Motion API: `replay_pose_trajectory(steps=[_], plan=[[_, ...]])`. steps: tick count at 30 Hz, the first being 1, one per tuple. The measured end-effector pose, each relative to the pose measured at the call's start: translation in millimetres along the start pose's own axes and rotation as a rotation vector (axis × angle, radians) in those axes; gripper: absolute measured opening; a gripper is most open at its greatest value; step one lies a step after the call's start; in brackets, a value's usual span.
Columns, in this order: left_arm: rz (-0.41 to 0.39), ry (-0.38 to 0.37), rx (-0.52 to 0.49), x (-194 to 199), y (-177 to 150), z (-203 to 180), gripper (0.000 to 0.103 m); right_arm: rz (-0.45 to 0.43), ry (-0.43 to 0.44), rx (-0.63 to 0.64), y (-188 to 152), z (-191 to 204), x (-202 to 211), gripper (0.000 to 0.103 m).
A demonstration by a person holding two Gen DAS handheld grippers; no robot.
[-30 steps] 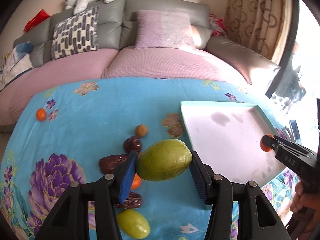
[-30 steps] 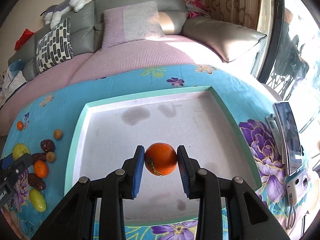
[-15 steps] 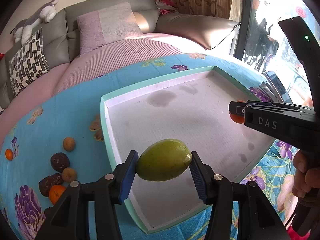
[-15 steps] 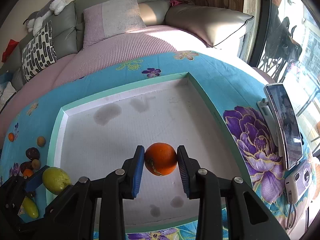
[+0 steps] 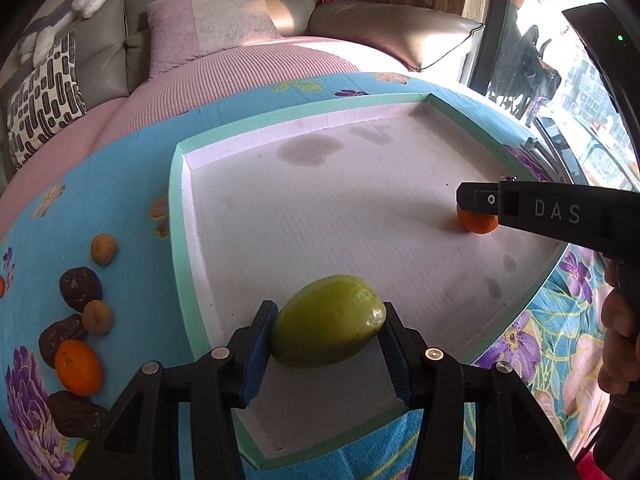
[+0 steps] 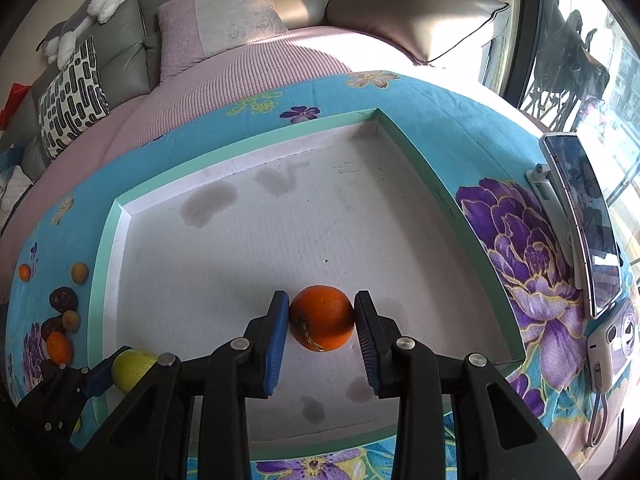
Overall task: Organize fruits
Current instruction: 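Carry the orange into the tray and release while the left gripper drops the pear there, then move the open right gripper back over the remaining fruits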
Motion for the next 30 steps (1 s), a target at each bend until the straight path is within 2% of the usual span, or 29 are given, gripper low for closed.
replay_pose_trajectory(steps=[3, 6, 9, 13, 17, 20, 26, 30], plan=[[-0.011, 0.015, -0.023, 4, 1, -4, 0.056, -0.005, 0.02, -0.004, 1, 0, 1, 0.037], [-0.035, 0.018, -0.043, 14, 2, -7, 0.061, -0.027, 0.014, -0.003, 3, -1, 6, 0.045], [-0.056, 0.018, -0.047, 25, 3, -7, 0.064, -0.059, 0.021, -0.009, 7, -1, 16, 0.045], [-0.077, 0.009, -0.03, 40, 3, -1, 0.067, -0.104, 0.022, -0.01, 10, -1, 28, 0.045], [-0.103, 0.012, 0.022, 54, 5, 17, 0.069, -0.107, 0.017, 0.001, 11, 2, 30, 0.045], [-0.108, 0.039, 0.114, 61, 3, 48, 0.07, -0.095, 0.016, 0.008, 9, 3, 27, 0.045], [-0.045, 0.068, 0.423, 60, -22, 137, 0.071, -0.1, 0.018, 0.033, 7, 12, 27, 0.045], [-0.032, 0.143, 0.565, 66, -44, 189, 0.072, -0.109, 0.03, 0.07, 5, 29, 30, 0.045]])
Point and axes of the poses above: each gripper's, at about its wrist camera, not at the fingertips, and x roughly against the way its jaws point, z to its left, y to its top, the point moved 9 cm from there along -x, roughly the way its jaws point, and after that the axes turned 13 degrees about z, right-handed, at the moved point
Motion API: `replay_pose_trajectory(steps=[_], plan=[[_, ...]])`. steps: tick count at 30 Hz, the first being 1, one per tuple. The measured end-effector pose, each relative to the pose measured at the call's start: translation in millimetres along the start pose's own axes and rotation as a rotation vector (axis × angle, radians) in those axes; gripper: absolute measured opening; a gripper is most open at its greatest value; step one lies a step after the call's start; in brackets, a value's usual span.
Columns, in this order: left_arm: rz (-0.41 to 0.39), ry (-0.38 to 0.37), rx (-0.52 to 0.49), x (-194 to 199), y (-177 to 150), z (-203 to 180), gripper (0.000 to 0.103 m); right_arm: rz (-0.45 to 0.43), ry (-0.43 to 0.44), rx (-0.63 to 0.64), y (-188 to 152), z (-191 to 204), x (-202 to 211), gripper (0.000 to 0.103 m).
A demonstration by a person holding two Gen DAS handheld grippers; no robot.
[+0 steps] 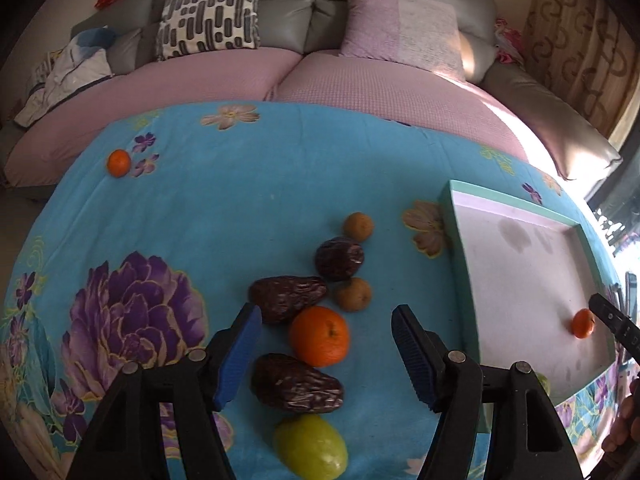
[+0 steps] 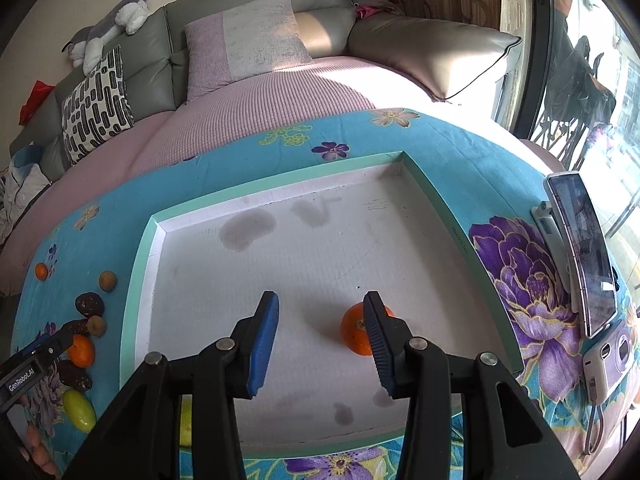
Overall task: Organize fruits
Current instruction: 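Move the open right gripper back over the remaining fruits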
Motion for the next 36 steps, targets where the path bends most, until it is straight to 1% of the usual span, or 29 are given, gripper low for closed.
replay_pose_trajectory(steps=[1, 4, 7, 8, 9, 10, 11, 13, 14, 15, 17, 20, 23, 27, 28, 29, 32, 36], plan=[[-0.004, 0.013, 0.027, 1, 1, 11, 0.073, -0.004, 0.005, 0.015, 0, 6, 1, 0.045], [-0.017, 0.017, 0.094, 6, 3, 37, 0.077, -0.019, 0.017, 0.066, -1, 25, 5, 0.045], [-0.034, 0.036, 0.13, 10, 3, 55, 0.083, -0.023, 0.03, 0.109, -3, 42, 6, 0.045], [-0.039, 0.044, 0.137, 11, 3, 59, 0.086, -0.022, 0.034, 0.12, -4, 47, 6, 0.045], [-0.041, 0.051, 0.143, 12, 3, 62, 0.091, -0.02, 0.036, 0.131, -5, 52, 5, 0.047], [-0.042, 0.056, 0.144, 12, 4, 64, 0.093, -0.018, 0.039, 0.141, -6, 57, 5, 0.048], [-0.043, 0.059, 0.144, 12, 4, 66, 0.095, -0.016, 0.042, 0.15, -7, 62, 4, 0.052], [-0.044, 0.062, 0.137, 11, 6, 66, 0.095, -0.013, 0.049, 0.17, -9, 71, 3, 0.053], [-0.044, 0.064, 0.131, 11, 5, 66, 0.097, -0.013, 0.053, 0.181, -10, 75, 2, 0.056], [-0.046, 0.07, 0.124, 11, 5, 66, 0.103, -0.015, 0.055, 0.192, -10, 79, 2, 0.063], [-0.051, 0.087, 0.111, 13, 4, 64, 0.103, -0.019, 0.052, 0.211, -12, 86, 1, 0.073], [-0.053, 0.107, 0.105, 12, 4, 65, 0.103, -0.016, 0.045, 0.236, -14, 93, -1, 0.074], [-0.062, 0.109, 0.114, 13, 5, 69, 0.103, -0.019, 0.037, 0.249, -15, 99, -4, 0.085], [-0.078, 0.117, 0.135, 16, 6, 78, 0.103, -0.025, 0.025, 0.278, -18, 110, -6, 0.087], [-0.08, 0.117, 0.141, 17, 6, 80, 0.103, -0.026, 0.023, 0.284, -18, 113, -6, 0.089], [-0.081, 0.115, 0.147, 17, 6, 83, 0.103, -0.026, 0.025, 0.286, -19, 116, -6, 0.095], [-0.087, 0.101, 0.16, 18, 7, 87, 0.103, -0.032, 0.042, 0.297, -21, 127, -7, 0.095], [-0.101, 0.084, 0.167, 21, 8, 90, 0.103, -0.069, 0.068, 0.32, -22, 144, -3, 0.095]])
Point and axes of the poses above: each gripper's, at about its wrist camera, not at the fingertips, and x roughly against the way its jaws point, z to its left, y to its top, the point moved 9 cm from there along -x, roughly the way its jaws point, and after that the axes turned 13 degrees about z, right-handed, at the moved point
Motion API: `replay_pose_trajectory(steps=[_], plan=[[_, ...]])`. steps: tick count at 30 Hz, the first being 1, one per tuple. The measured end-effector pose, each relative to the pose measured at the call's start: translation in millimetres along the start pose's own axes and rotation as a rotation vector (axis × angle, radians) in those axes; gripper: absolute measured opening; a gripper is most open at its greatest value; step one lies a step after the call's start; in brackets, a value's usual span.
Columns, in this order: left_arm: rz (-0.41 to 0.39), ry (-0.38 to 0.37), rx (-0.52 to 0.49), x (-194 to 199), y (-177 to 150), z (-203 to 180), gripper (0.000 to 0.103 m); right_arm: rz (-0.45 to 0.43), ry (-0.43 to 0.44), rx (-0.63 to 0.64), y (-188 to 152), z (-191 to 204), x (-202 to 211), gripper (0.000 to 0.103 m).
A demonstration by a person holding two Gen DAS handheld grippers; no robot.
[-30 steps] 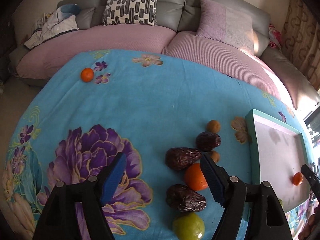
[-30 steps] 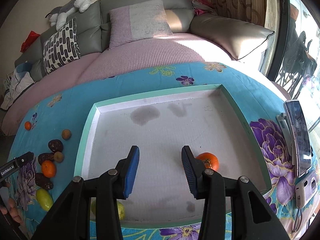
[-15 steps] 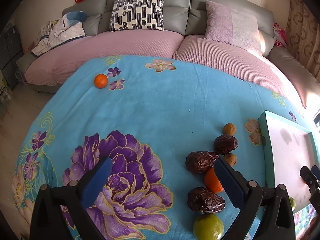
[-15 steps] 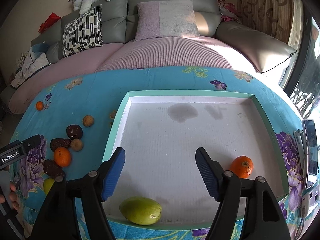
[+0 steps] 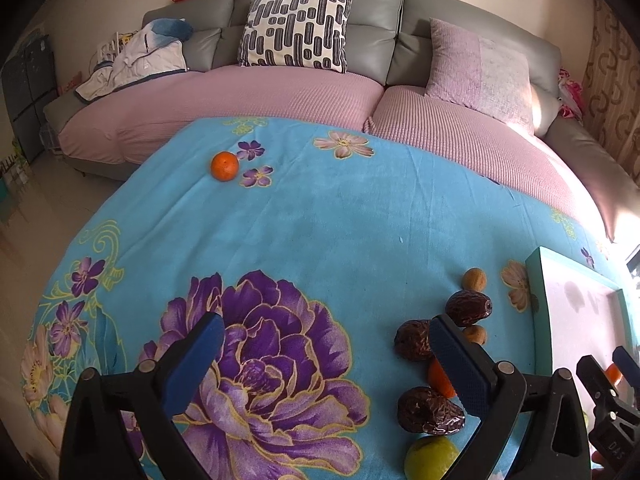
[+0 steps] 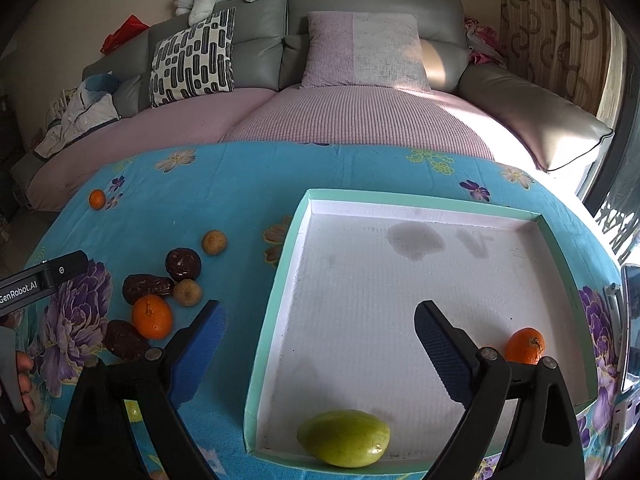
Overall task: Organize fruits
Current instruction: 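Move the open right gripper back over the remaining fruits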
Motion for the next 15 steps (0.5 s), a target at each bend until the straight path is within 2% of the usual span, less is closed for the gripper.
replay_pose_trajectory(steps=[7, 11, 15], plan=[[-0.038, -0.043, 0.019, 7, 6, 8, 0.103, -0.07, 0.079, -0.004, 11, 26, 9, 0.095], [-0.106, -0.071, 0.056, 16, 13, 18, 0.103, -0.055, 0.08, 0.013, 10, 39, 3, 0.095], [-0.103, -0.108, 0.074, 16, 17, 25, 0.103, -0.038, 0.103, 0.041, 9, 54, -1, 0.095]])
Point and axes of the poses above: each gripper's, at about its wrist camera, not at the fingertips, and x roughly against the way its jaws point, z to its left, y to its top, the point moved 9 cm from there along -x, roughly the way its jaws point, and after that the axes turned 13 degrees about z, right-handed, at the moved point
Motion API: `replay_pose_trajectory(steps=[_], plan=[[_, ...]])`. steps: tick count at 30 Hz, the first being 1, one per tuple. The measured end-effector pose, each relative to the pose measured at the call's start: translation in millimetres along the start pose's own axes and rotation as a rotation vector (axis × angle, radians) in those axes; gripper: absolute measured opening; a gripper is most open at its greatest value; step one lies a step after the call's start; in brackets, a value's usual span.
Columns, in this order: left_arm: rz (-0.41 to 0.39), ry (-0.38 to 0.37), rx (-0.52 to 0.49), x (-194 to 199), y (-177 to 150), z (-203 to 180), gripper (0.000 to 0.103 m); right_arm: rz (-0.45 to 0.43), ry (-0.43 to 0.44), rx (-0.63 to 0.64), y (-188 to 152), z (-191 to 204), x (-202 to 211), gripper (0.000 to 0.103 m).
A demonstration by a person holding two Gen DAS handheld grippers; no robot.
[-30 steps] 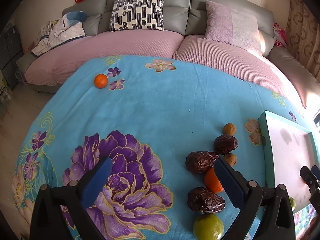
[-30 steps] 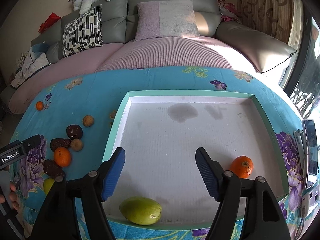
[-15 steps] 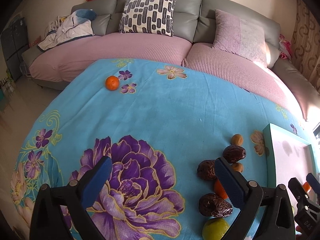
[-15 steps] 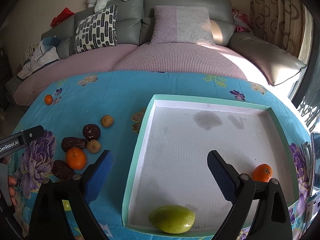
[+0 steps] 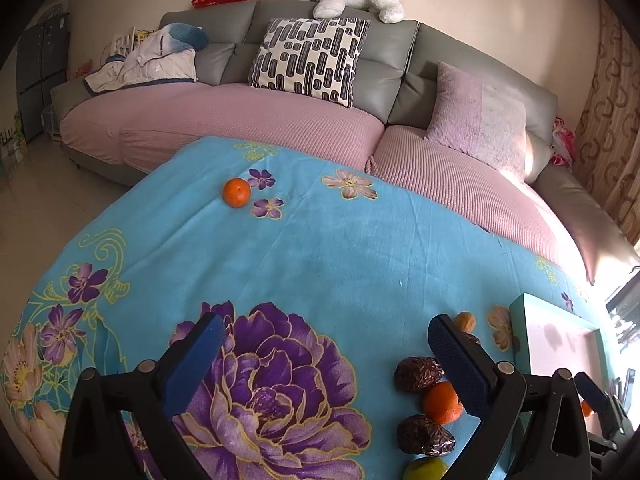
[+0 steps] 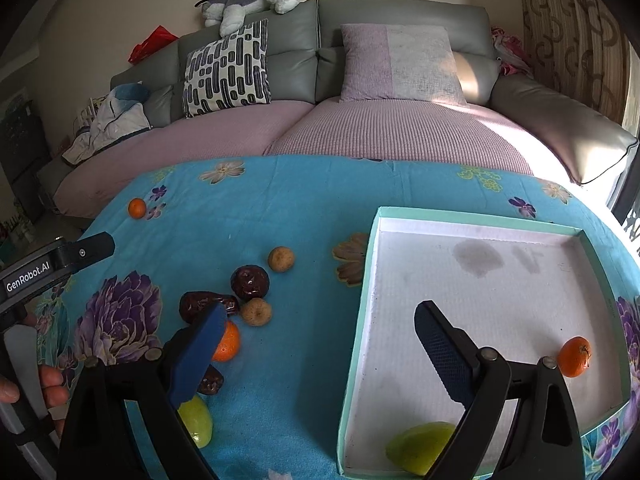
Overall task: Organize fruits
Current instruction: 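Move the open right gripper back over the remaining fruits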
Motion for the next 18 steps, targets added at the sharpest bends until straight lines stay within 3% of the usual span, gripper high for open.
replay_pose_trajectory(steps=[3, 10, 12, 16, 18], plan=[[0.017, -0.048, -0.01, -1, 0, -3, 0.103, 0.007, 0.024, 0.013, -1, 9, -1, 0.095], [0.008, -0.017, -0.089, -1, 2, -16, 0.103, -0.012, 0.053, -0.002, 4, 16, -1, 0.094], [0.008, -0.008, -0.098, -4, 4, -19, 0.103, -0.008, 0.055, -0.011, 6, 15, -3, 0.081], [0.028, 0.006, -0.11, -16, 5, -22, 0.103, 0.025, 0.066, -0.016, 8, 14, -16, 0.073], [0.04, 0.009, -0.114, -24, 6, -23, 0.103, 0.039, 0.065, 0.0, 9, 16, -23, 0.063]])
Point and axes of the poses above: each gripper's, at about its wrist camera, not at the fingertips, and x roughly against the way its jaws point, z to its left, y to its top, the point moved 9 cm from there along -x, roughly the way its jaws point, and after that the axes turned 13 degrees about z, right-handed, at the moved point
